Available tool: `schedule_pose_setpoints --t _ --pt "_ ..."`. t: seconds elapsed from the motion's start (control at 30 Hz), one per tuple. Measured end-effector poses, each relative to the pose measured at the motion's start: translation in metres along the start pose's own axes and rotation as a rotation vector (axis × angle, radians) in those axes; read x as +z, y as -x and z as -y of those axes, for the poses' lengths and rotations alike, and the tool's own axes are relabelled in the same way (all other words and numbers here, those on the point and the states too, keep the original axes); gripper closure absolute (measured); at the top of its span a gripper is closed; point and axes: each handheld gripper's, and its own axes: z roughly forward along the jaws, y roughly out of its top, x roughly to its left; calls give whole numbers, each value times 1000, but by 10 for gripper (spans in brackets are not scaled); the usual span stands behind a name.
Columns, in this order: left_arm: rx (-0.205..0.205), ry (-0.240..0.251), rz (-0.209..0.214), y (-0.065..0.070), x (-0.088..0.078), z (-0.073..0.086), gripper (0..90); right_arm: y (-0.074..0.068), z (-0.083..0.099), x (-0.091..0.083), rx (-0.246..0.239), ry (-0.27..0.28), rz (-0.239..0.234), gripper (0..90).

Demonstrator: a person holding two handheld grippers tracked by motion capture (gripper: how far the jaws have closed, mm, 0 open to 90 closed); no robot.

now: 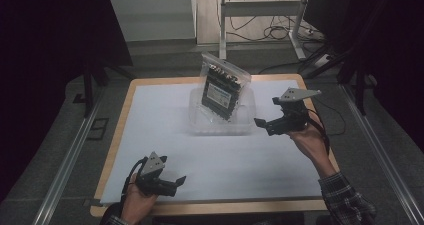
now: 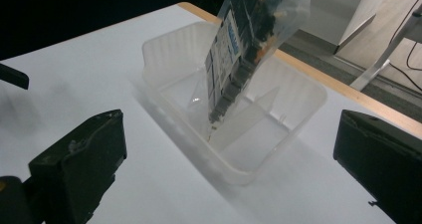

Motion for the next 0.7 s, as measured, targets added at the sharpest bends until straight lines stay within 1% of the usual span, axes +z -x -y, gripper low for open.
schedule_pose_setpoints --t 0.13,0.27,0.37,0.4,0.5,0.57,0.7 --pt "2 -1 -2 0 0 0 39 -2 6 -1 6 -13 0 1" --pt "3 0 -2 0 0 0 39 -5 12 0 7 -14 -2 1" --pt "5 0 -2 0 0 0 39 -7 20 2 13 -5 -10 0" --pt "5 0 -2 0 0 0 39 -7 20 2 13 -5 -10 0" --pt "6 1 -3 0 0 0 40 -10 29 4 16 7 -9 0" --pt "8 1 -3 1 0 0 40 -12 31 4 8 2 -4 0" --pt "12 3 -5 1 0 0 40 -16 35 1 2 14 -1 0"
